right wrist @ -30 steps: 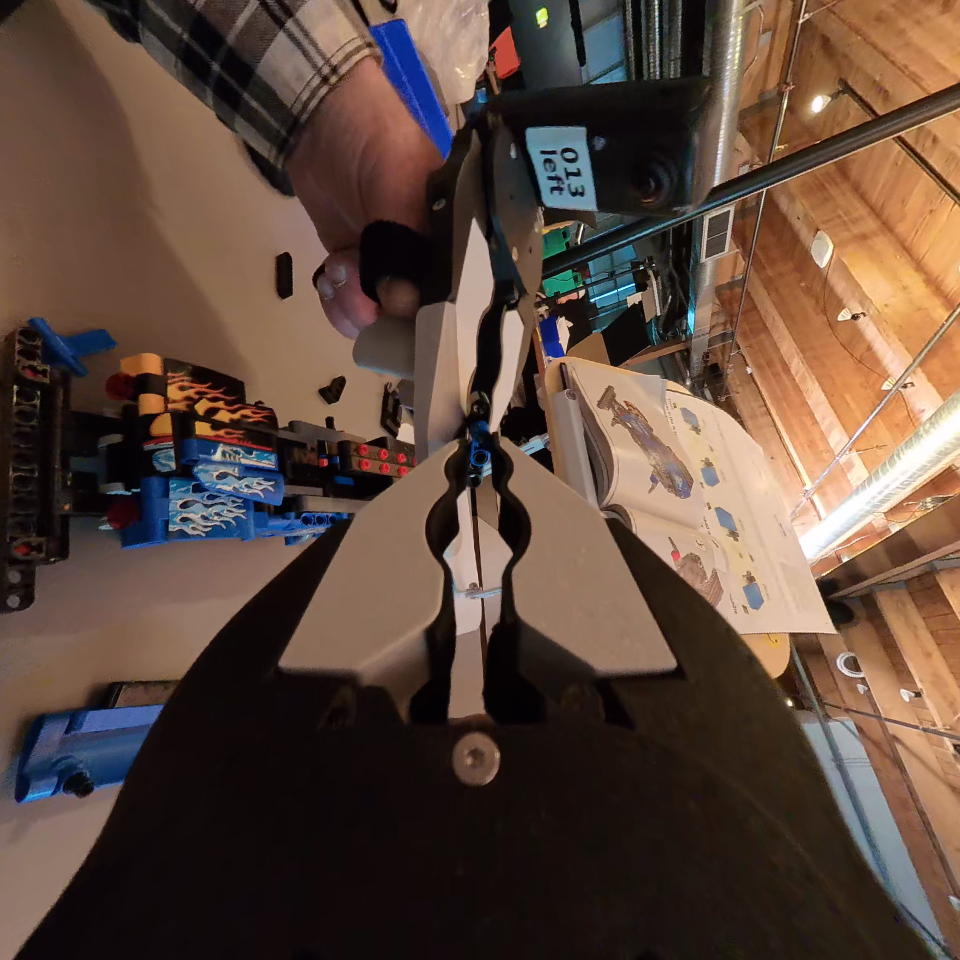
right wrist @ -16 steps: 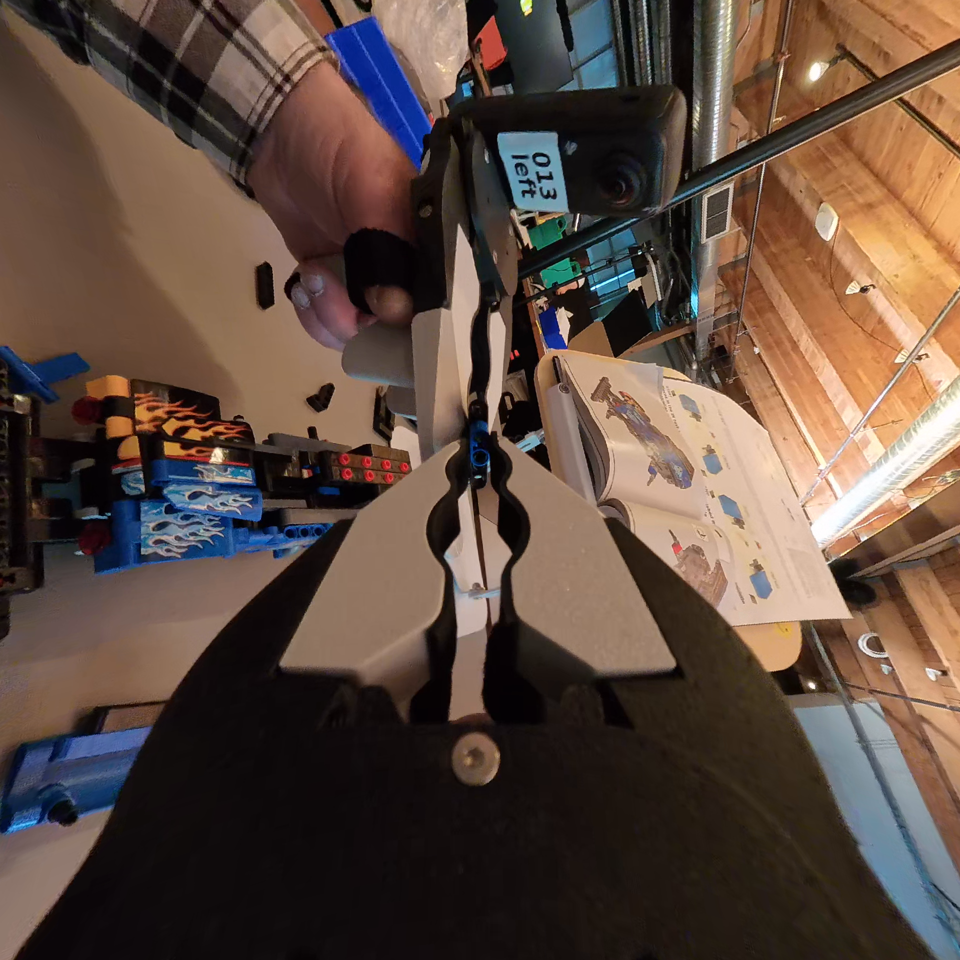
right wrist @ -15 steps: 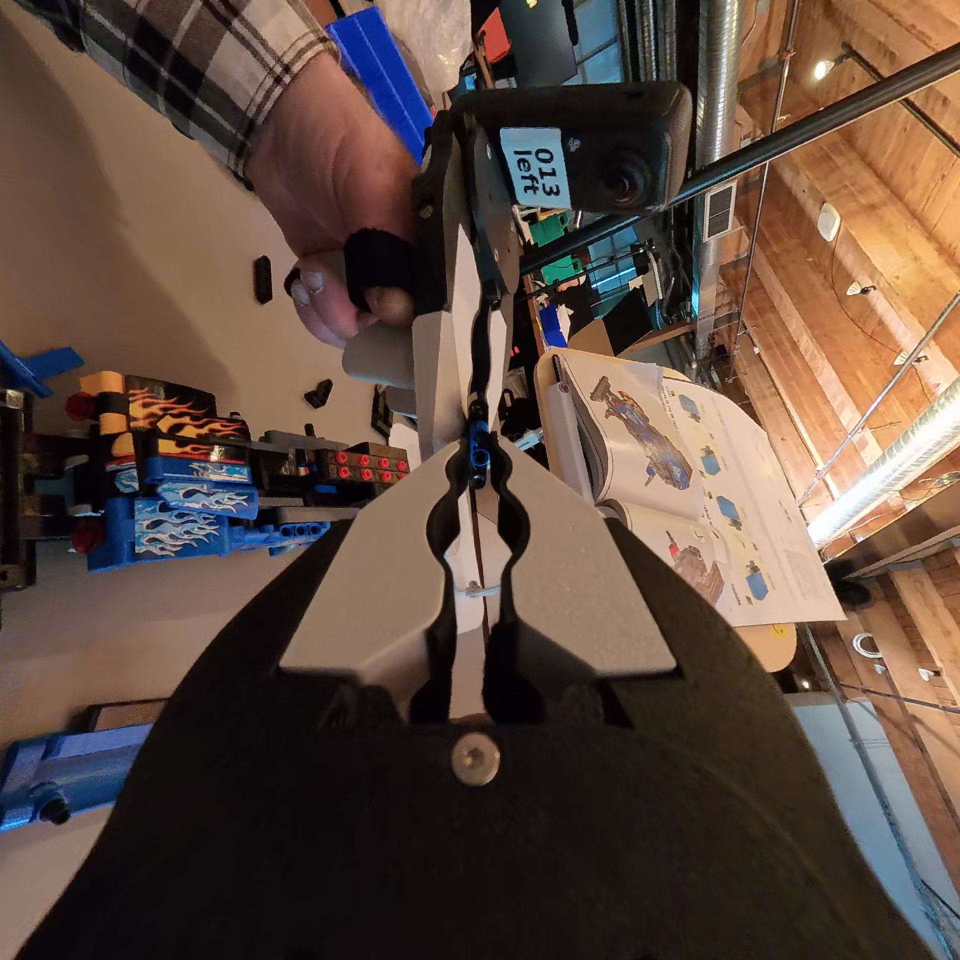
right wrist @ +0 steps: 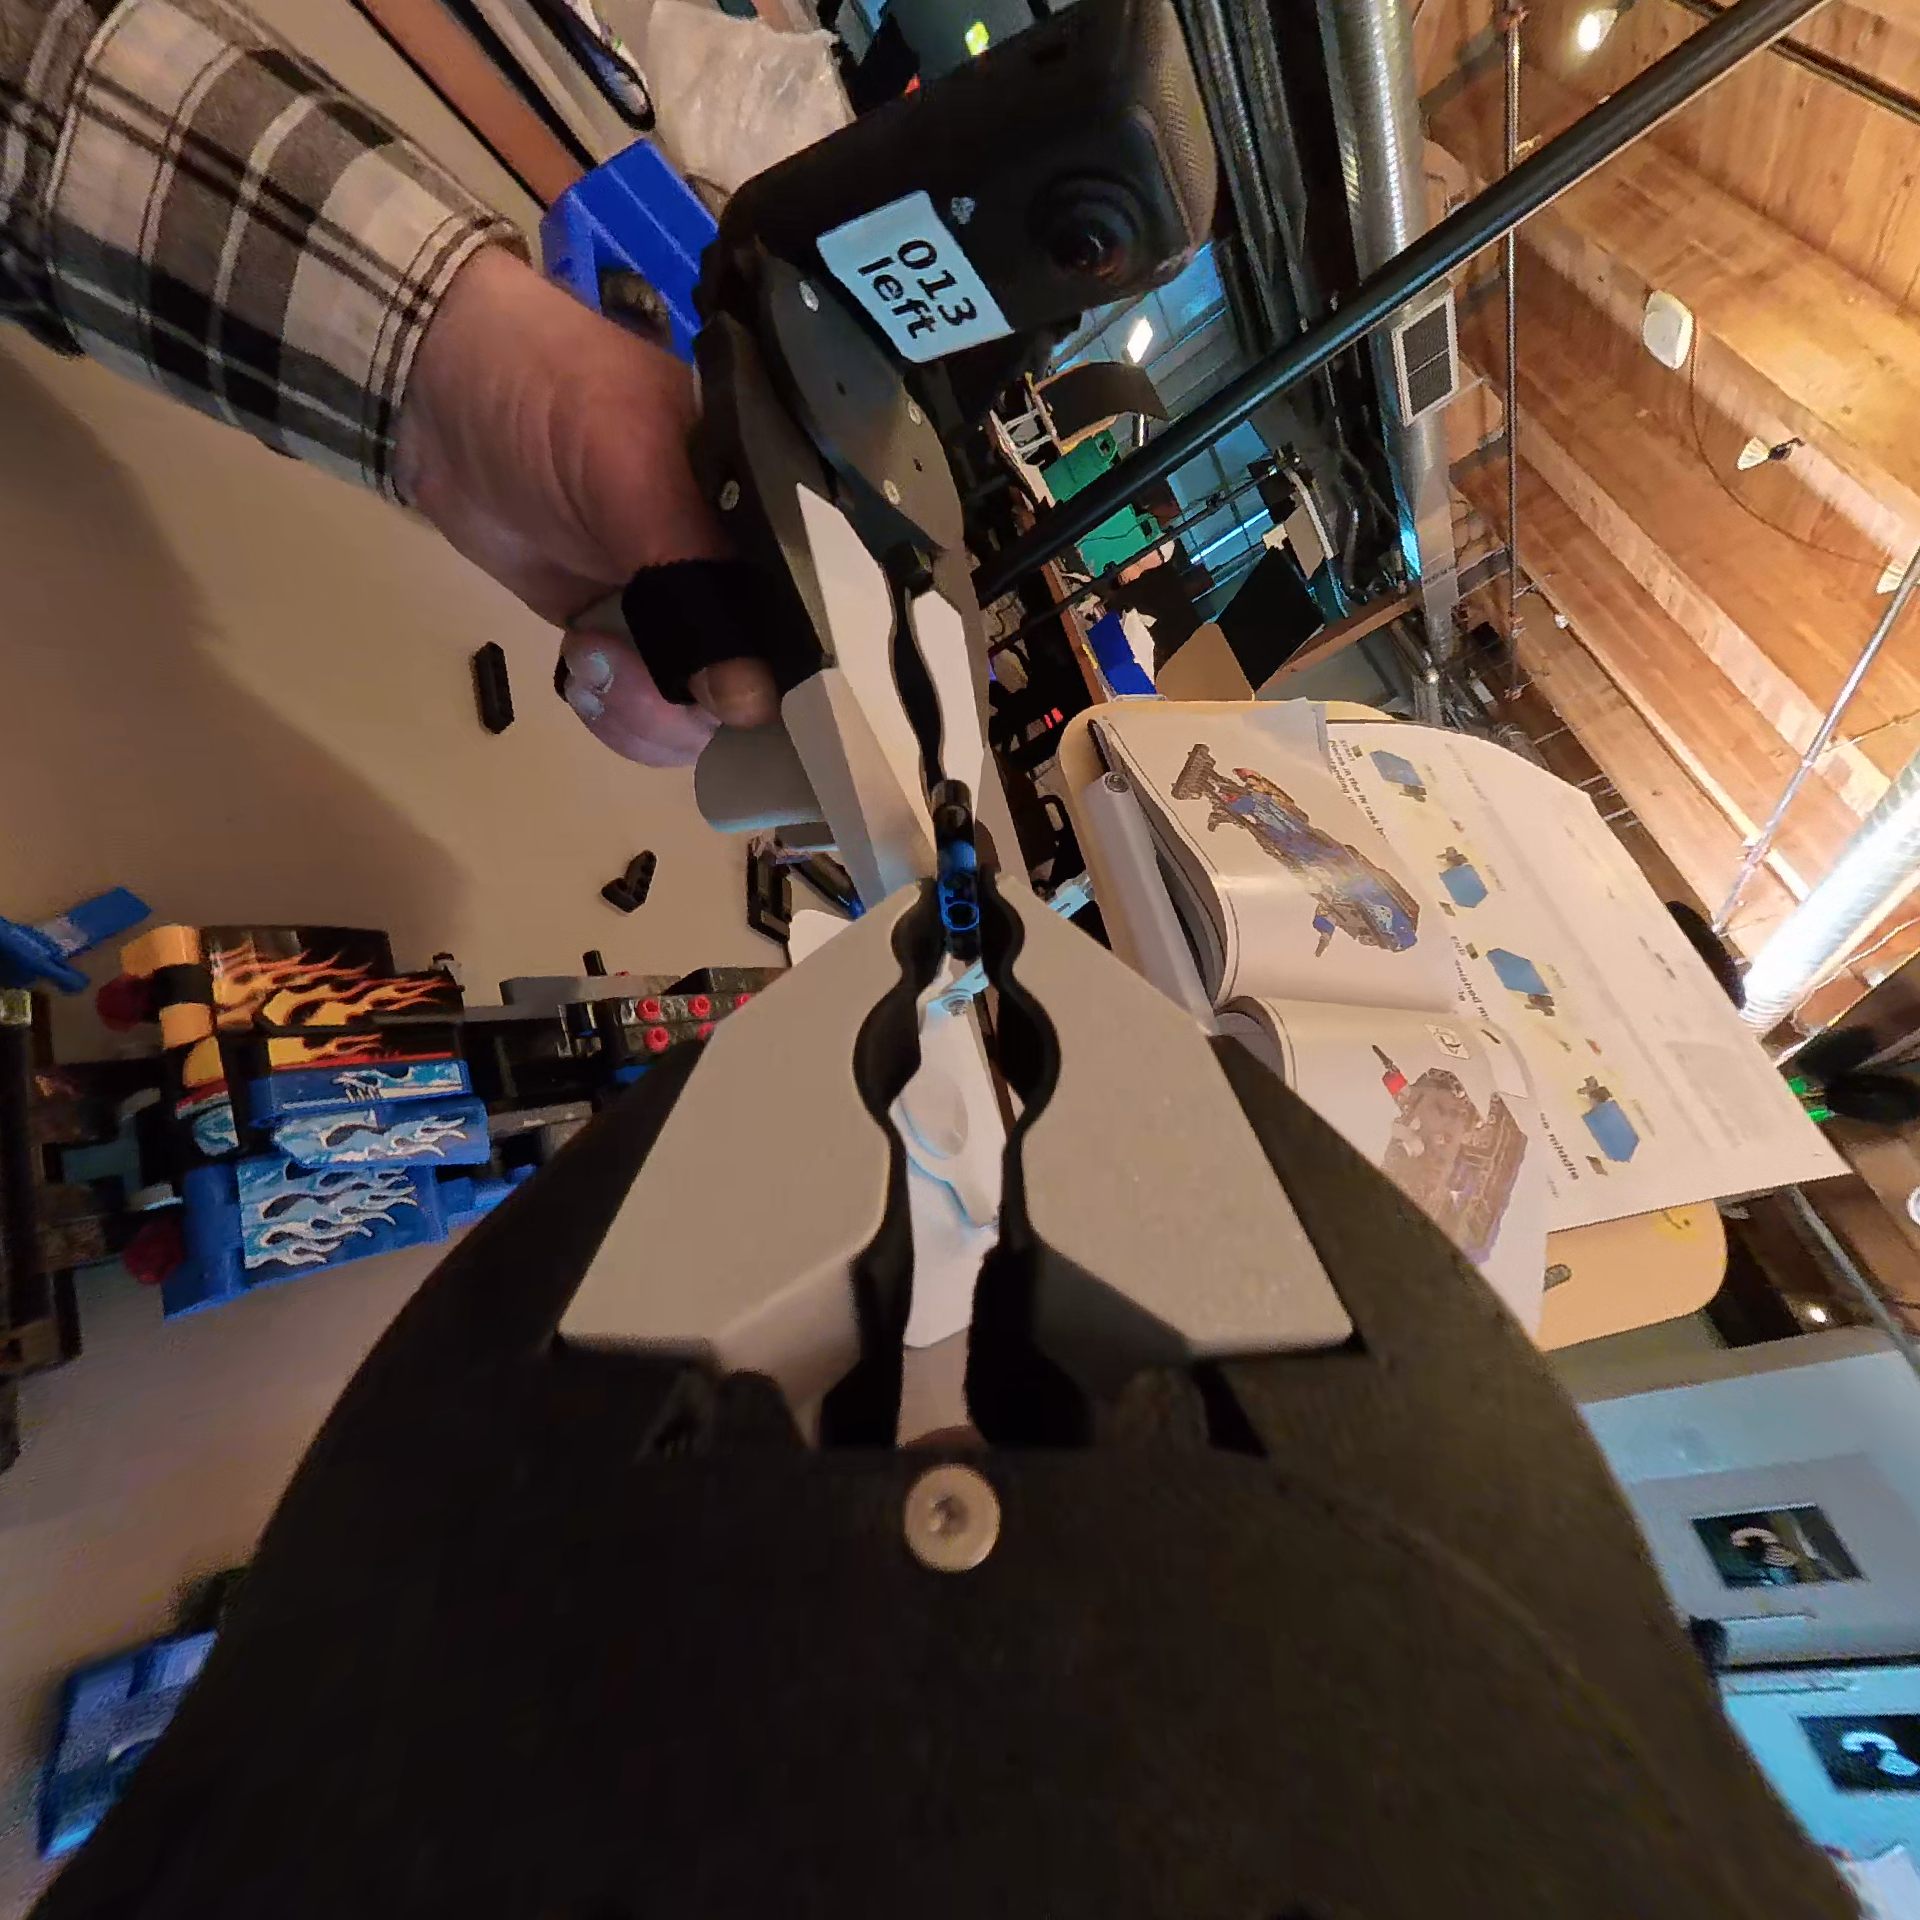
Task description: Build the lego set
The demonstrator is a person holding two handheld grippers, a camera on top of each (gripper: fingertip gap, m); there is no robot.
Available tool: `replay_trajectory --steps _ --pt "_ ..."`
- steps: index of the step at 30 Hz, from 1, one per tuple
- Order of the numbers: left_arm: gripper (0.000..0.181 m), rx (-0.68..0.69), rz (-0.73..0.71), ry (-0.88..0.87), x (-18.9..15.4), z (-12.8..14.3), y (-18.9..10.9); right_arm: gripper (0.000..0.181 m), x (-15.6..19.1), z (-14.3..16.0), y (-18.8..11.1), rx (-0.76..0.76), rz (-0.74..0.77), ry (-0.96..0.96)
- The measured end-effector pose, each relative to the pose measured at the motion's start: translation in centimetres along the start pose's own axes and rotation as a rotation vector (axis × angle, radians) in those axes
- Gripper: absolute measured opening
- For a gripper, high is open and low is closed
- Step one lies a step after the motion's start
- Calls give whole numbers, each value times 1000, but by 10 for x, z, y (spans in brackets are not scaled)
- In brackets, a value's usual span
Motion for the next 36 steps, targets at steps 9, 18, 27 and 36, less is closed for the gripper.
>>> replay_trajectory --steps 9,18,27,36 --pt "0 -25 -52 -17 9 -3 -3 6 -13 8 -3 -66 -31 294" --pt "53 -111 159 -322 -4 -7 4 5 -7 8 -3 -57 12 114" --pt "39 -158 204 -304 -11 -15 2 5 -1 2 -5 -35 65 -75" --pt "38 -181 185 -226 -13 -18 2 5 1 0 -8 -40 78 -117"
Point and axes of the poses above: each gripper's, where its closed fingertips meet, y out along the fingers, z out of its underside, x = y × z across the jaws, the point moved 2 cm from there along -y, back along the fingers, and after that the axes turned 11 degrees about y, right-handed, at the moved point
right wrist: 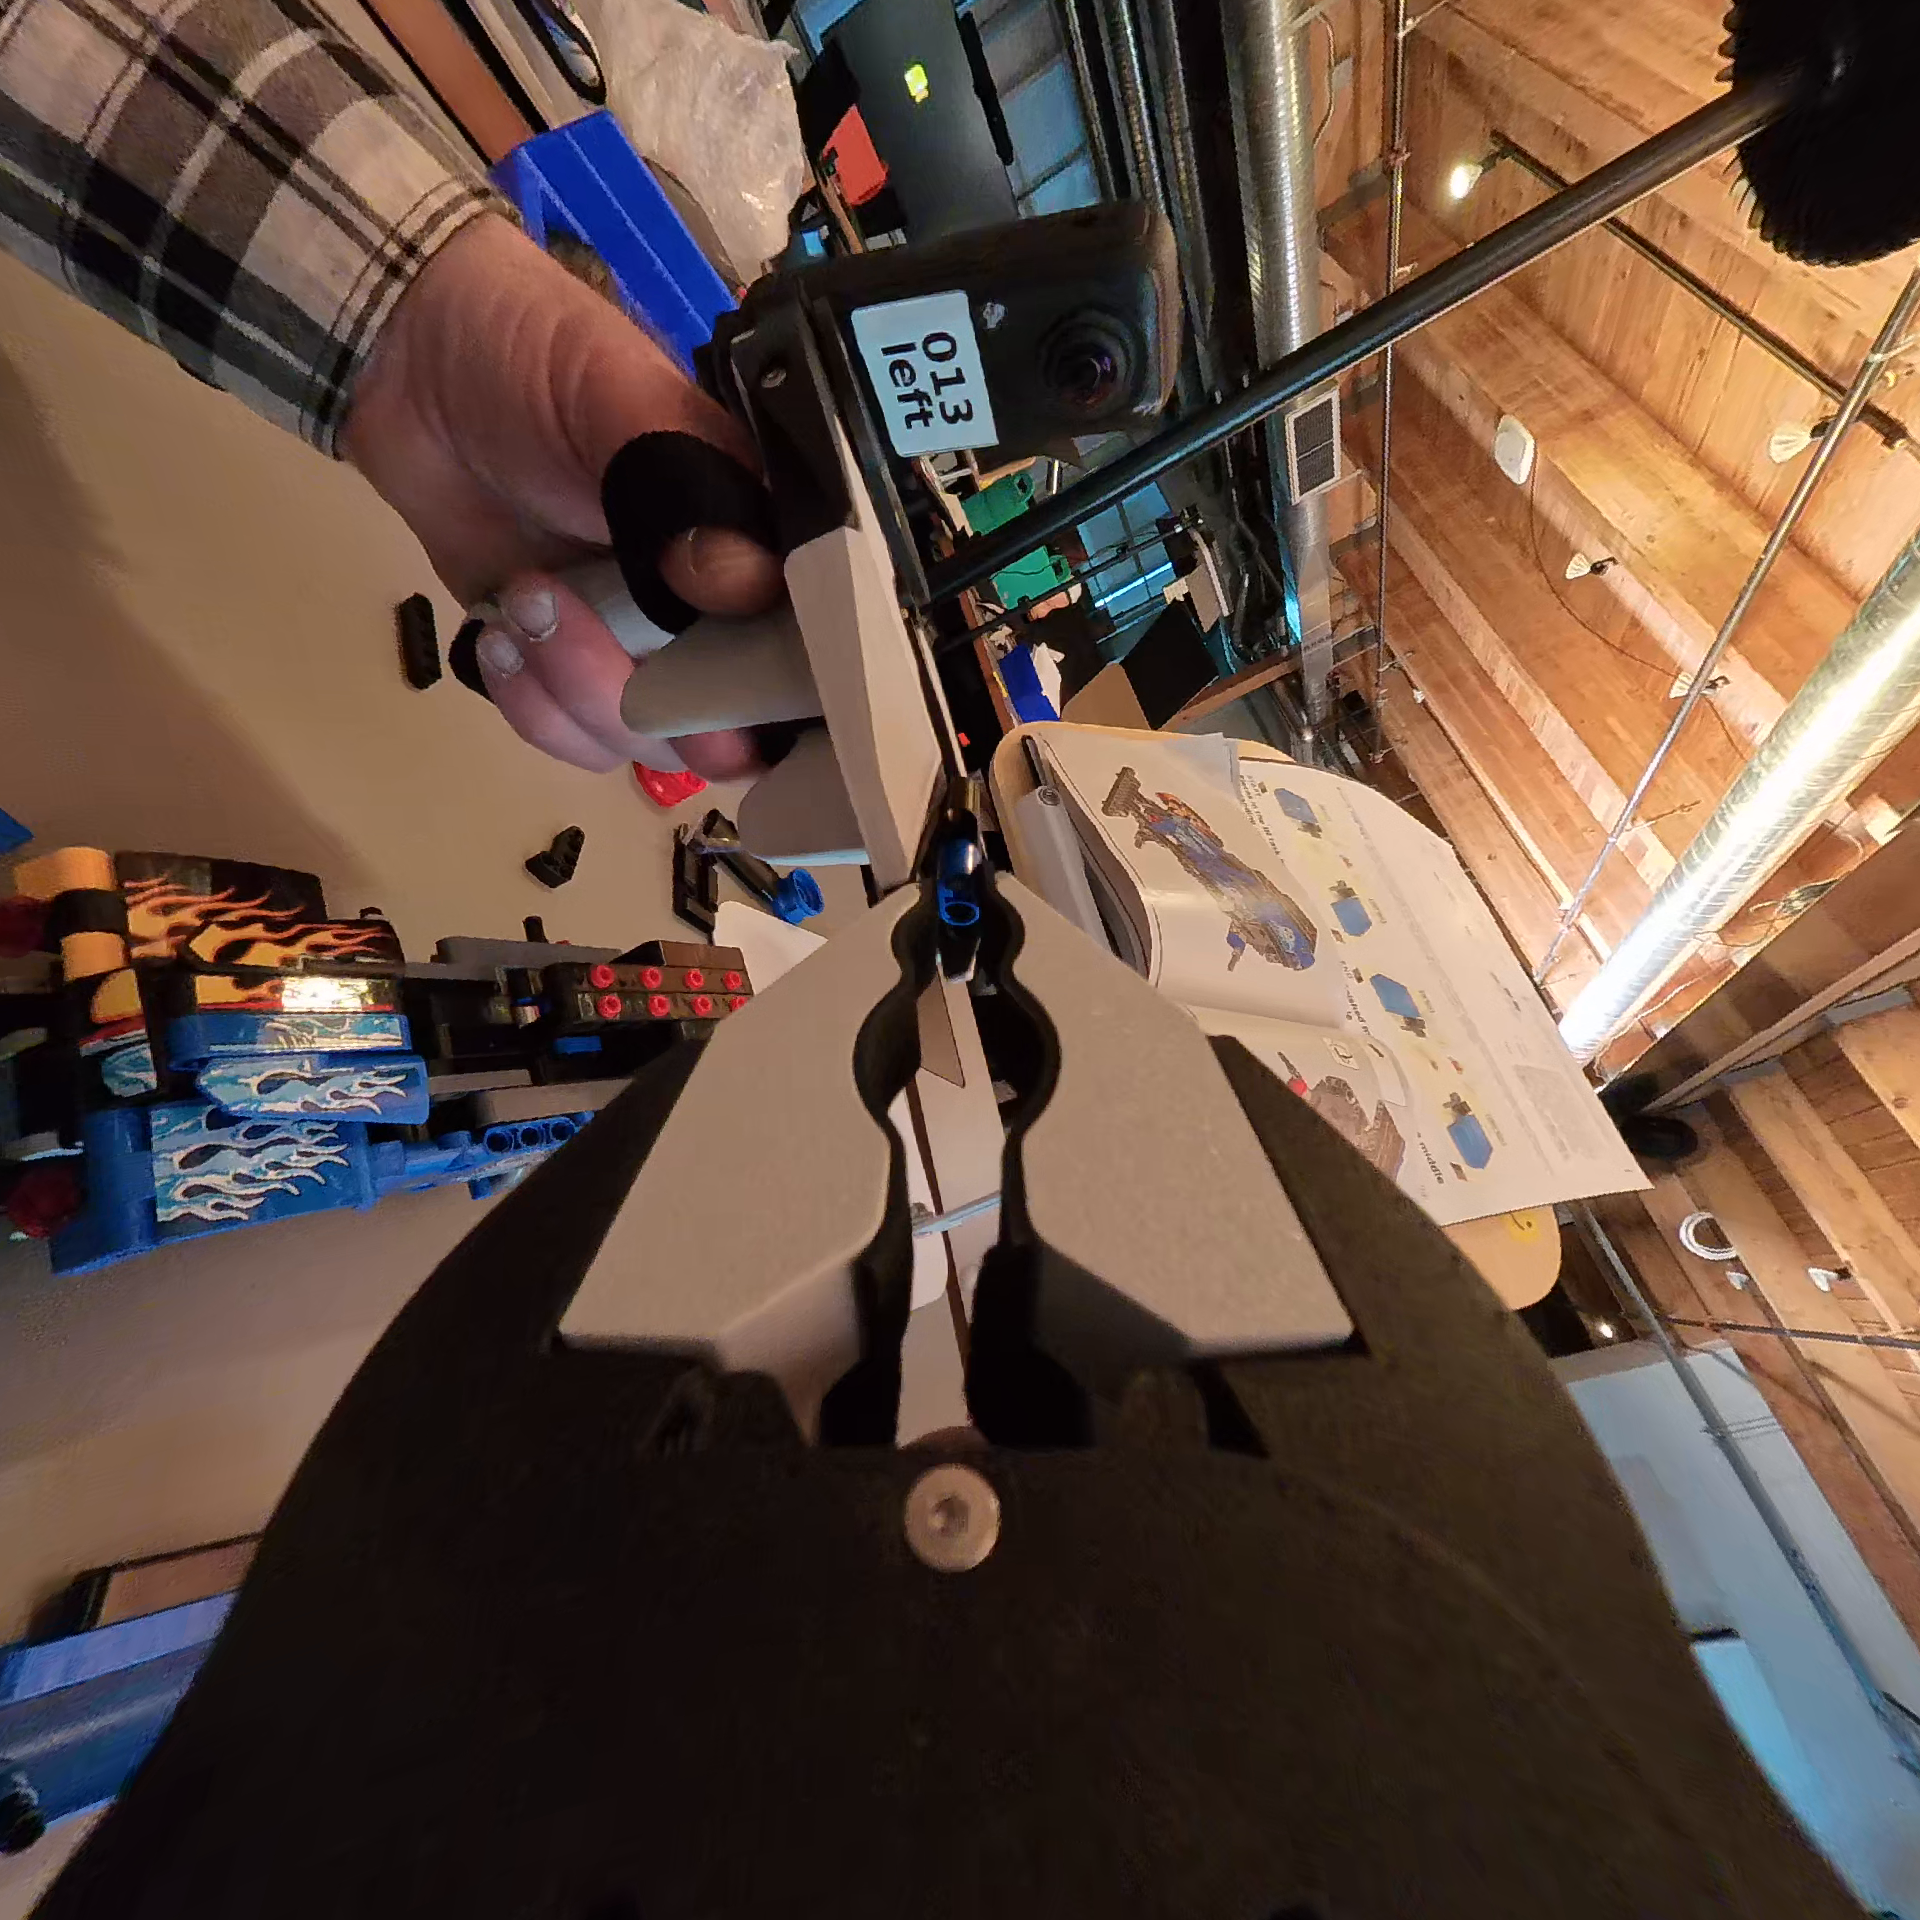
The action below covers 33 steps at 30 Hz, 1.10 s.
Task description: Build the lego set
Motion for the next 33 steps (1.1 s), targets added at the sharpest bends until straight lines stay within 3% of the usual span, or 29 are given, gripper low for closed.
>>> replay_trajectory --steps 4,6,10,12,20,27,33 --pt "37 -34 26 -30 -1 -3 -1 5 -1 -2 -2 -23 -16 57" --pt "49 -61 70 -93 -4 -6 -3 5 -2 1 -3 -13 -11 43" --pt "55 -45 91 -135 -6 -2 3 5 4 2 -1 12 -14 -22" --pt "45 -33 67 -118 -5 -1 6 5 6 0 -1 5 -14 -32" --pt "41 -60 19 -51 -1 -6 3 6 3 0 -1 -8 -26 38" --pt "42 -77 -90 92 4 -14 -2 17 -1 0 -3 -48 -137 368" --pt "42 -73 -191 258 7 -20 -7 19 -11 2 -5 -122 -329 910"
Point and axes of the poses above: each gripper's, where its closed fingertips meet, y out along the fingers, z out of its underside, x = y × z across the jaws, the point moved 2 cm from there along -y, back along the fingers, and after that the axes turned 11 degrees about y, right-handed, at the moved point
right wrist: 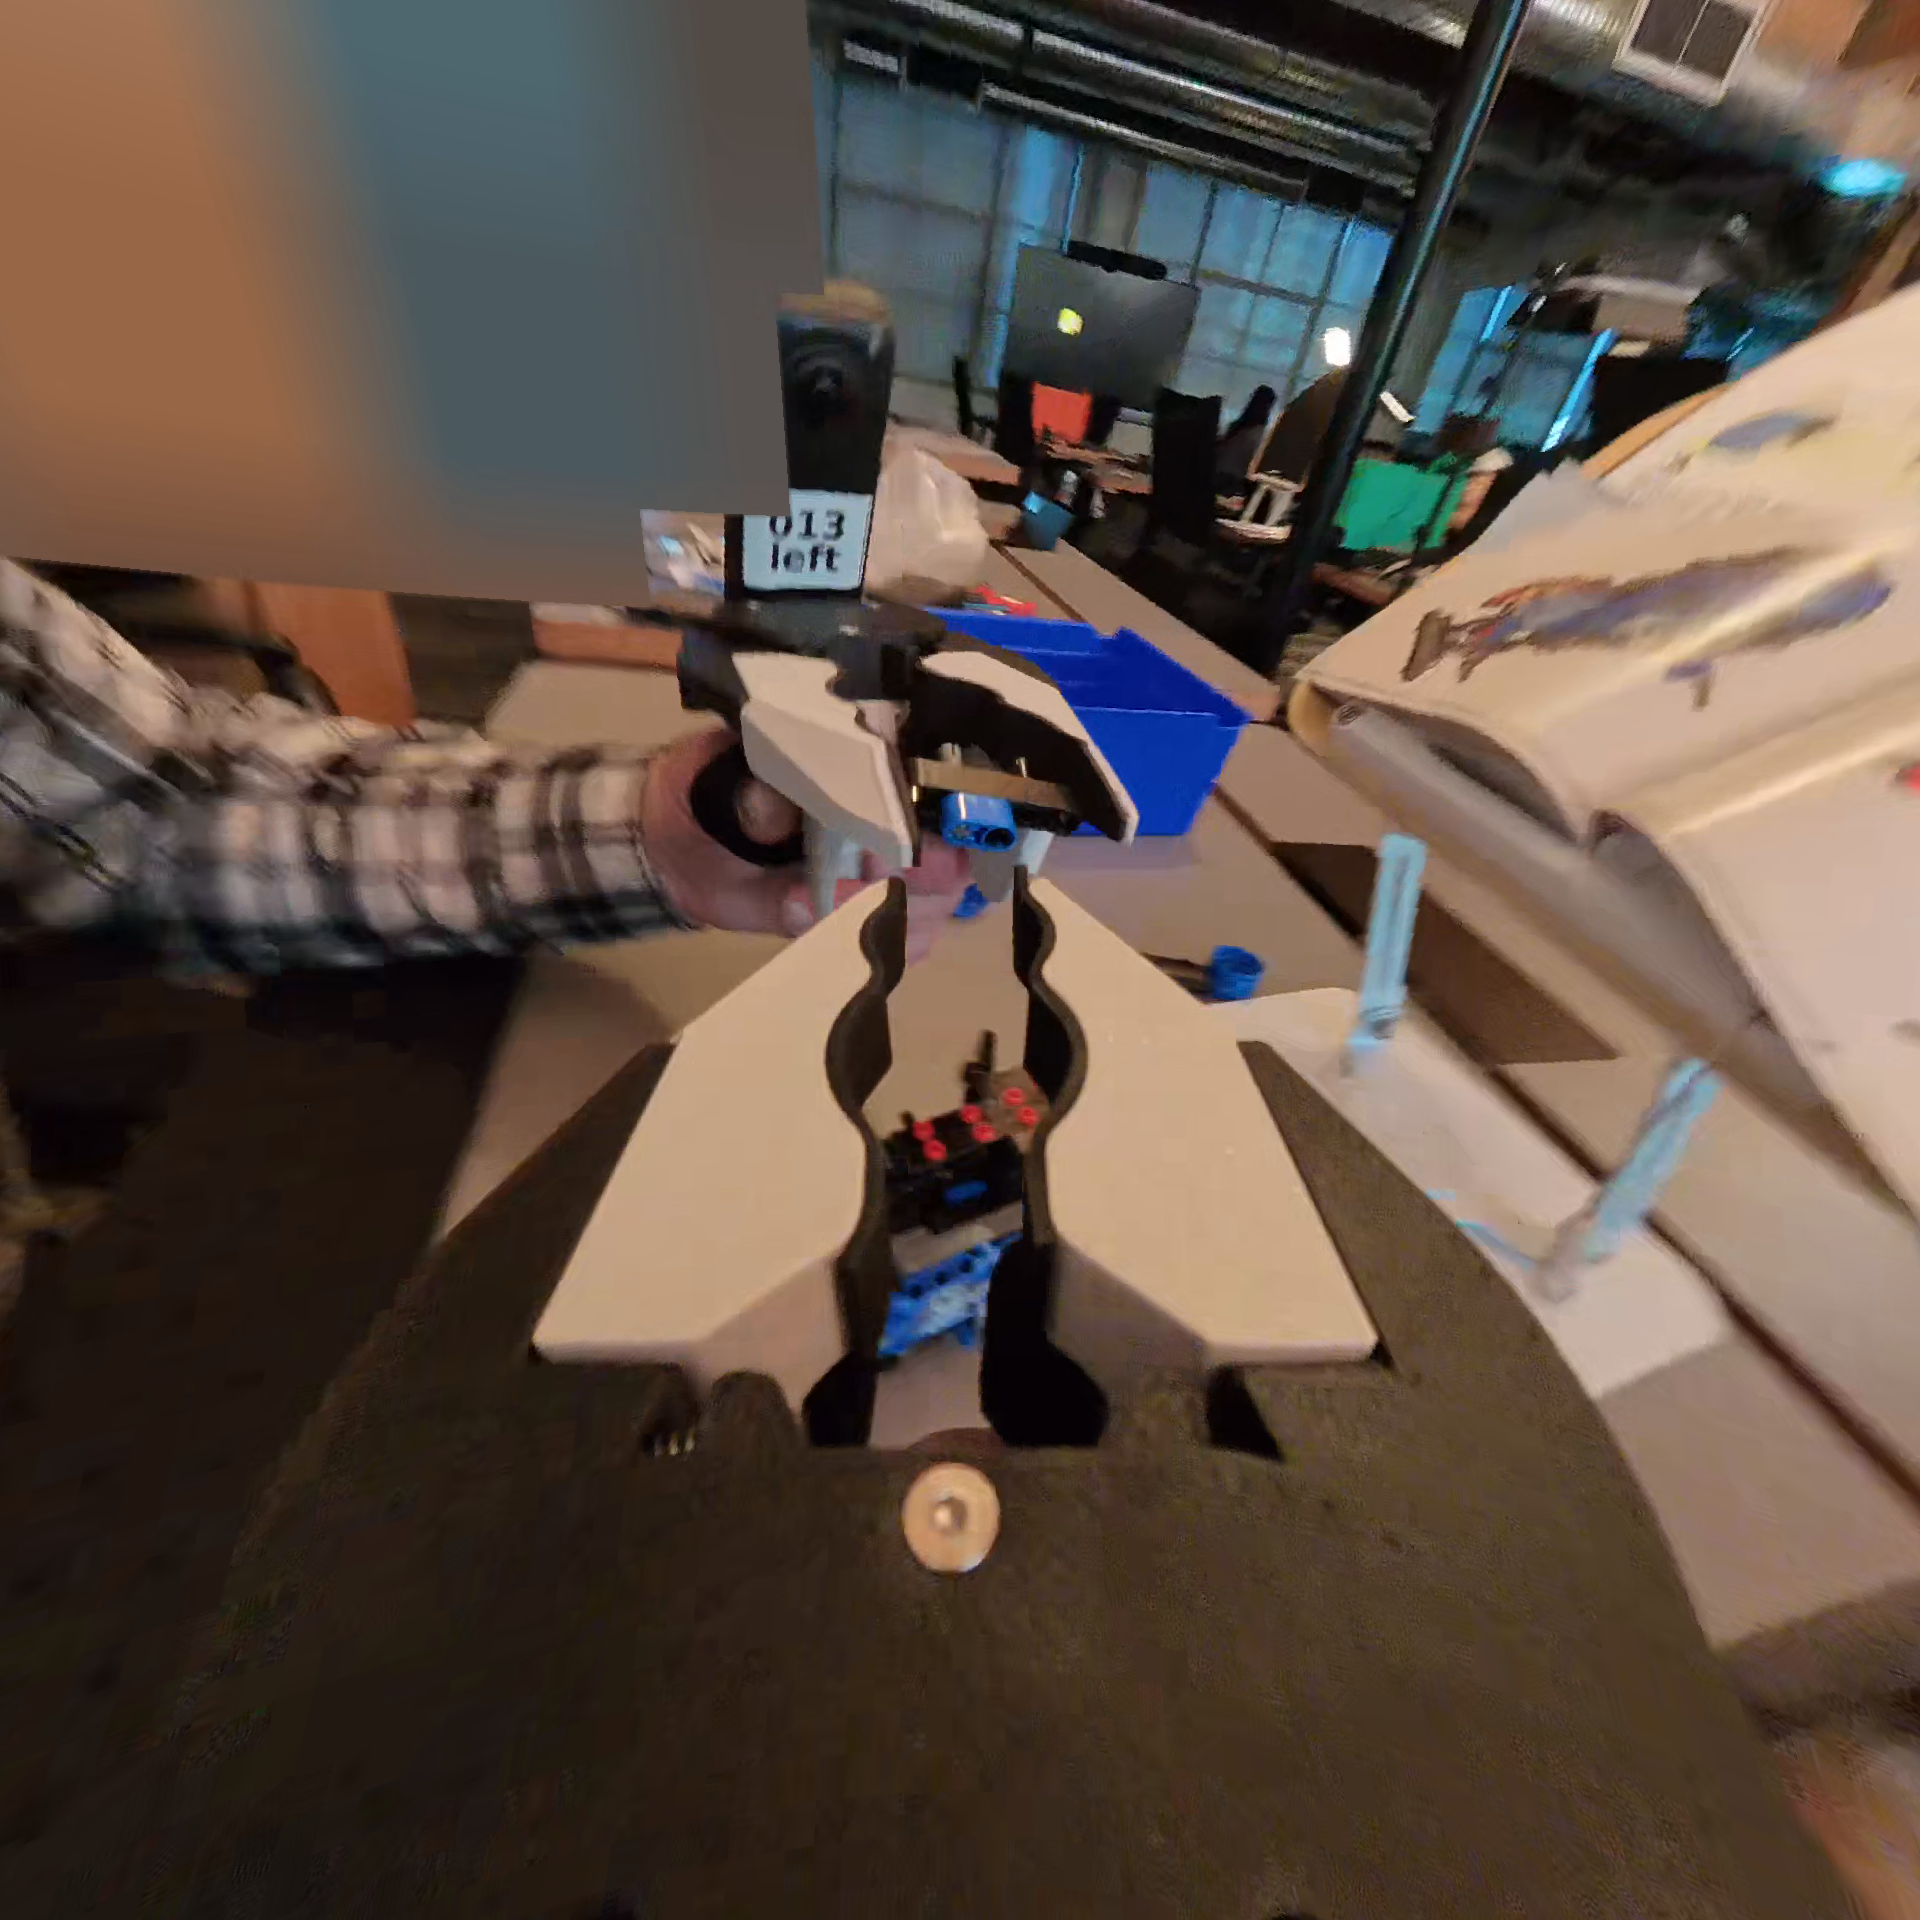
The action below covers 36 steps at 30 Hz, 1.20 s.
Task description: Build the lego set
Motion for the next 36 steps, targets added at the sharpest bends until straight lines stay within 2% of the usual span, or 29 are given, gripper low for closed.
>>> replay_trajectory --steps 4,11,13,17,21,33,36 --pt "42 8 -32 108 -2 -5 0 20 0 1 1 -41 -116 245" --pt "41 -33 -6 126 -8 -13 -2 18 1 -3 -1 -110 -229 405" --pt "42 -75 23 65 -9 -17 -2 19 1 -5 -1 -124 -230 404" --pt "41 -258 134 -172 -9 -31 -7 21 5 -13 1 -130 -162 310" --pt "41 -322 194 -270 -11 -33 -5 21 9 -17 4 -129 -122 277" --pt "41 -266 190 -215 -17 -27 3 21 16 -23 2 -167 -151 317" --pt "41 -256 180 -202 -15 -26 -1 17 18 -22 3 -157 -140 278"
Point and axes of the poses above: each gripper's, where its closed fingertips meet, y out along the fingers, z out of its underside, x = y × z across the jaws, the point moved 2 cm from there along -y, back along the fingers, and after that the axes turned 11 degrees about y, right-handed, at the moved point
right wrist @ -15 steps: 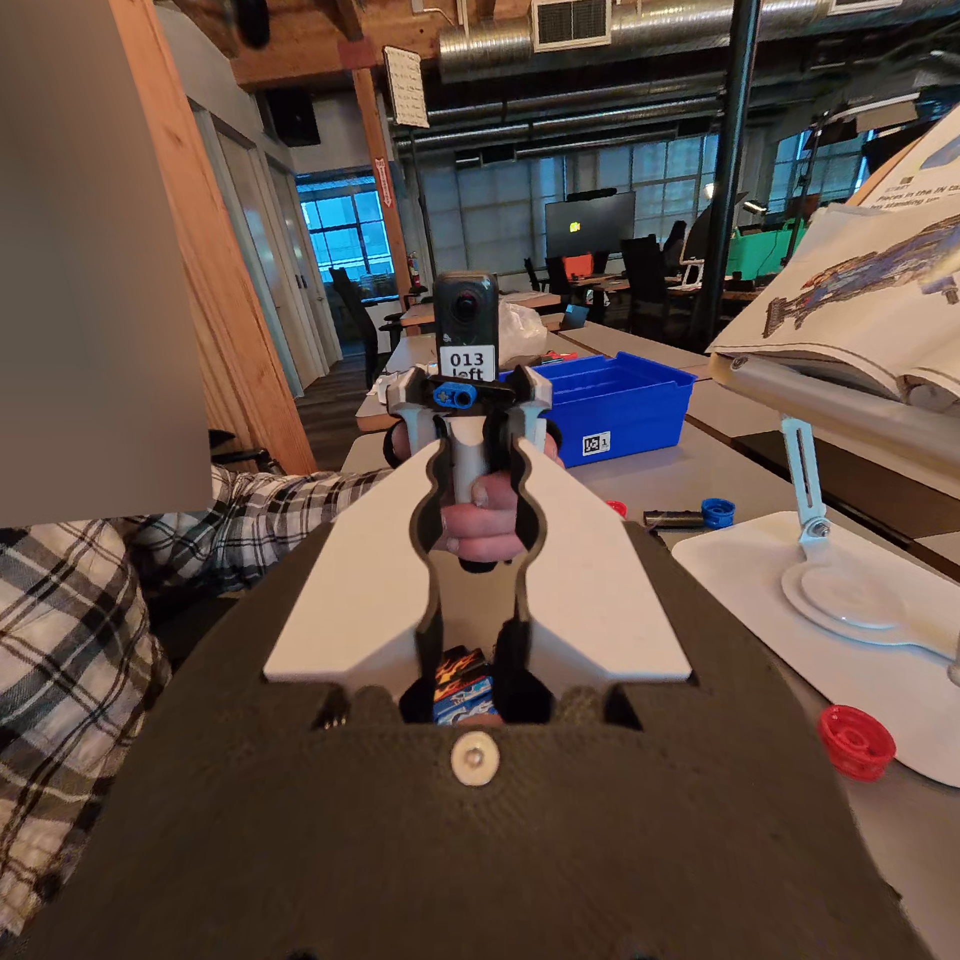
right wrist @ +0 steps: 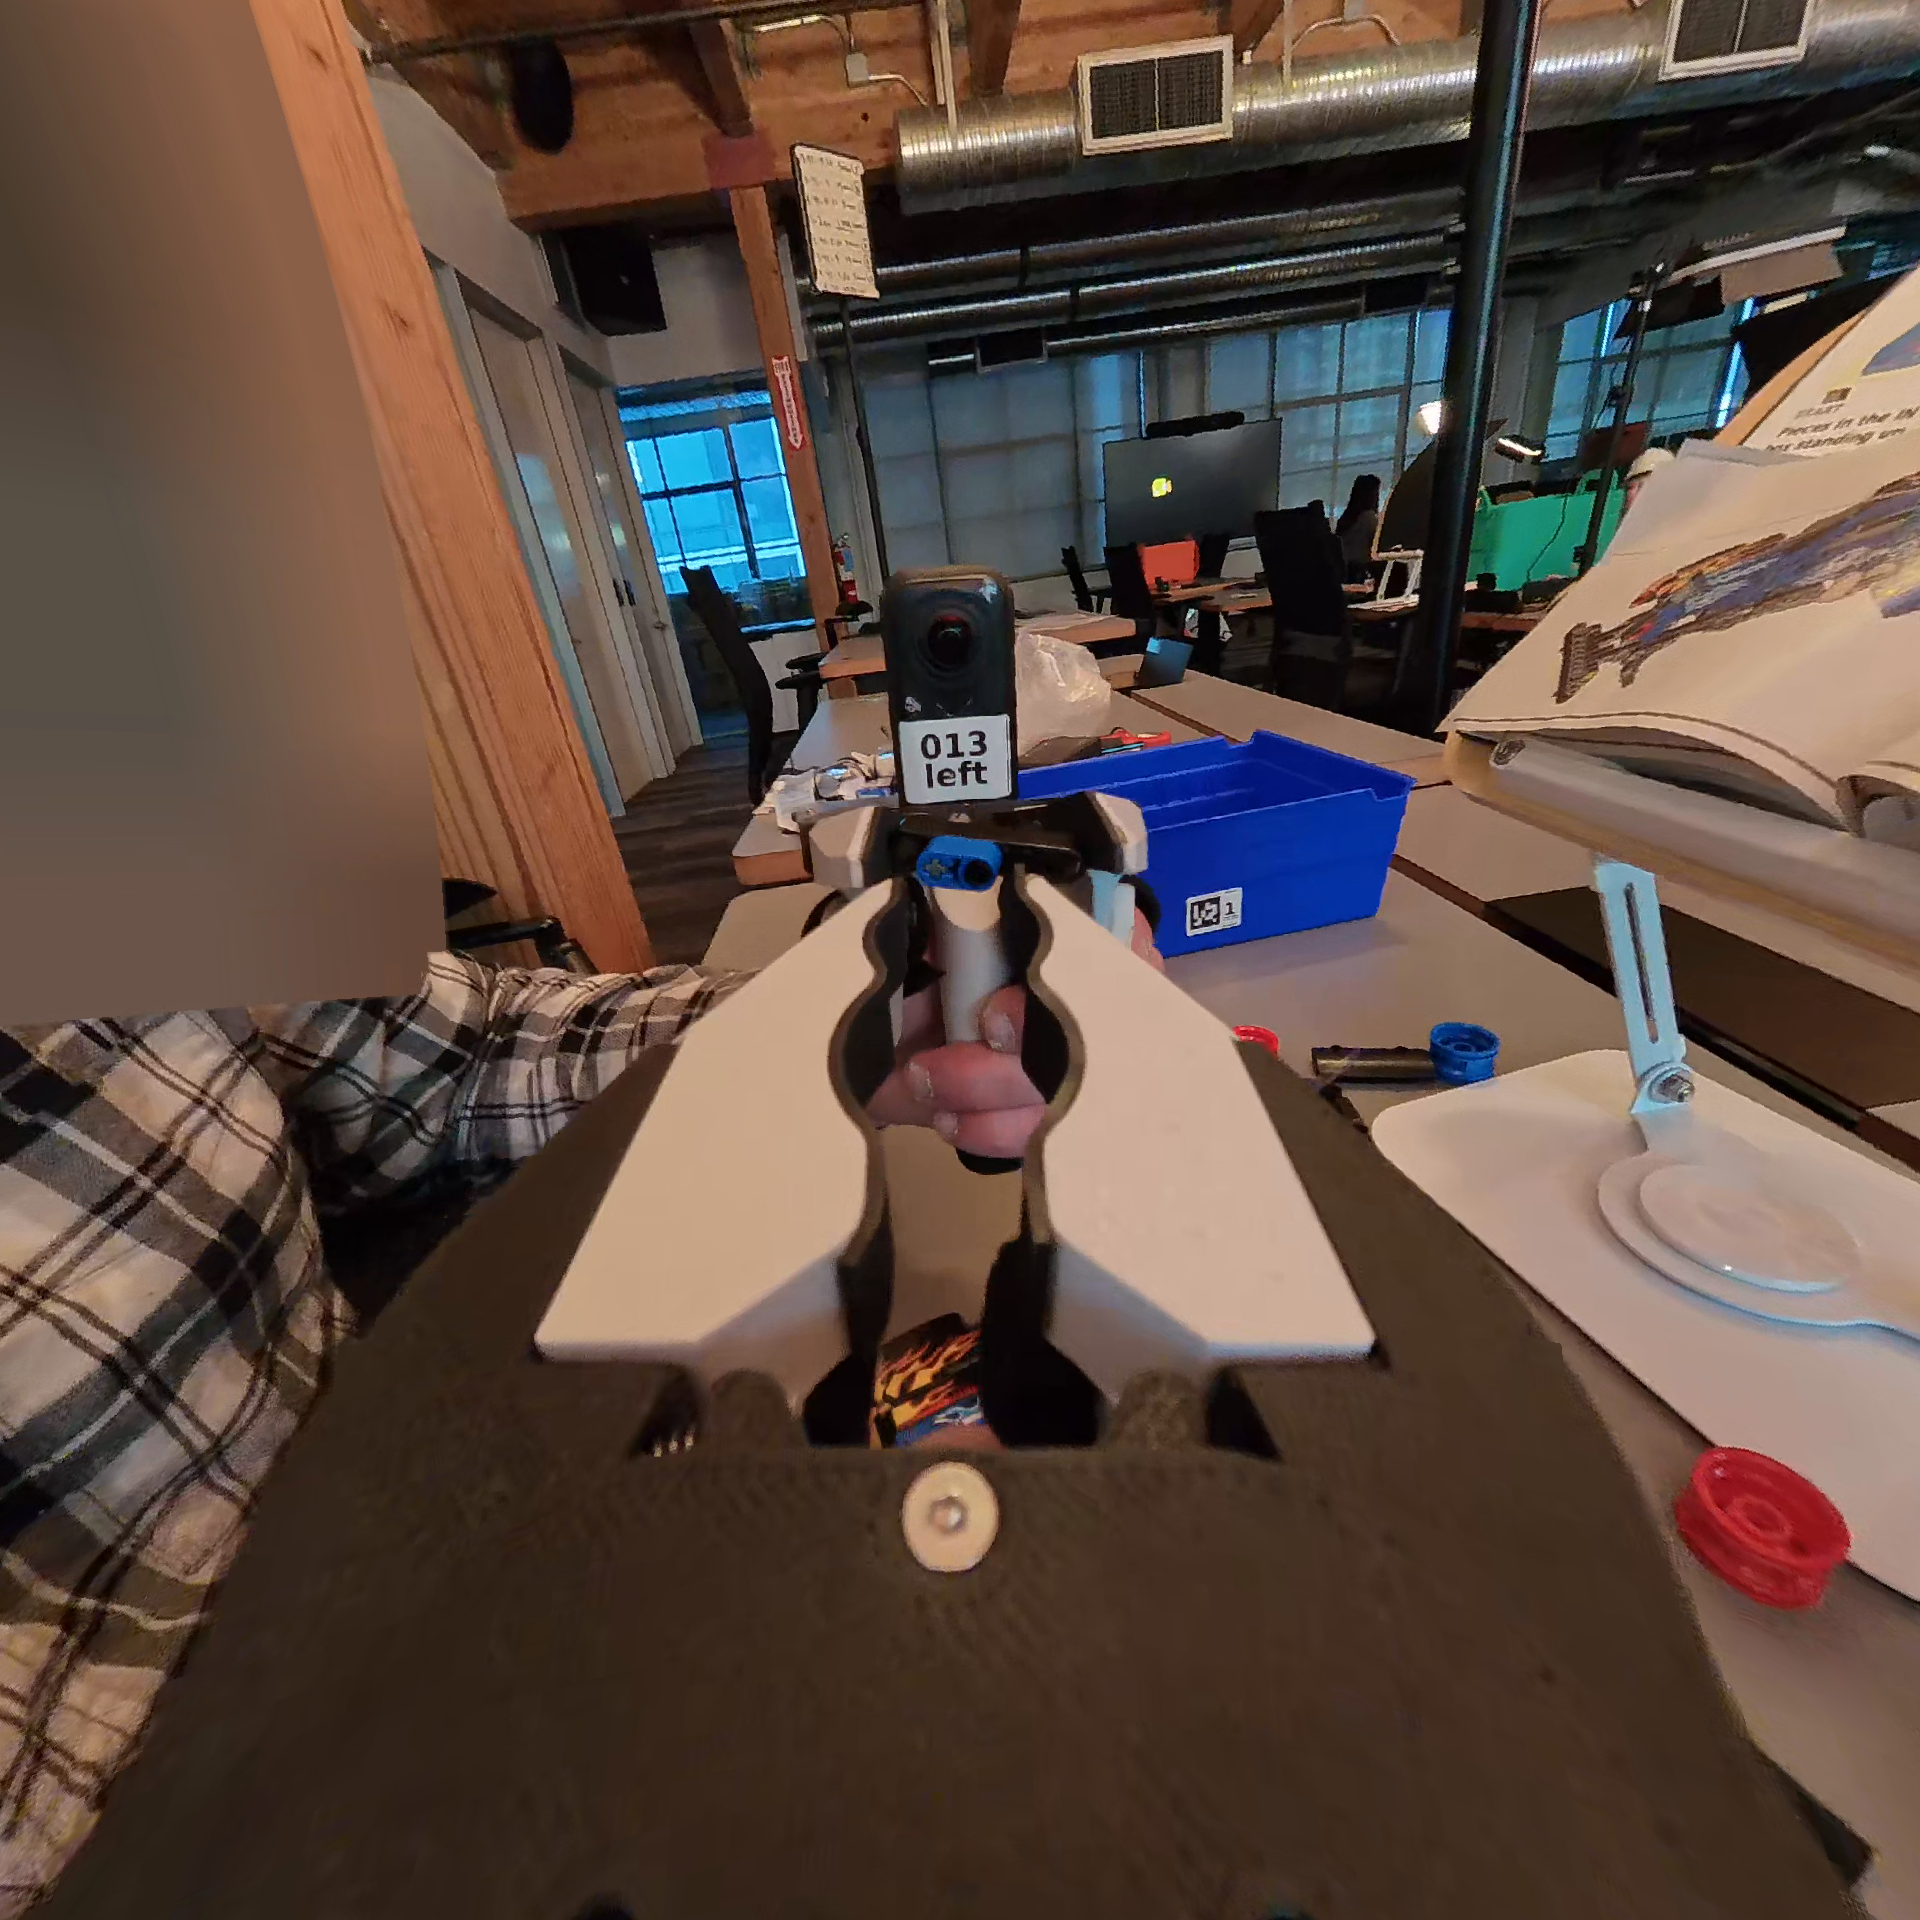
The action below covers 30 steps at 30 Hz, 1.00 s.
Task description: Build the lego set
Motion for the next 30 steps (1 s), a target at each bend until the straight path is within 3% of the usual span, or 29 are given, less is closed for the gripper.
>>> replay_trajectory --steps 24,30 --pt "41 232 -127 383 -3 2 -2 21 -8 12 -7 -13 -223 323" --pt "41 368 -150 528 -4 21 3 24 -8 13 -9 -17 -273 410"
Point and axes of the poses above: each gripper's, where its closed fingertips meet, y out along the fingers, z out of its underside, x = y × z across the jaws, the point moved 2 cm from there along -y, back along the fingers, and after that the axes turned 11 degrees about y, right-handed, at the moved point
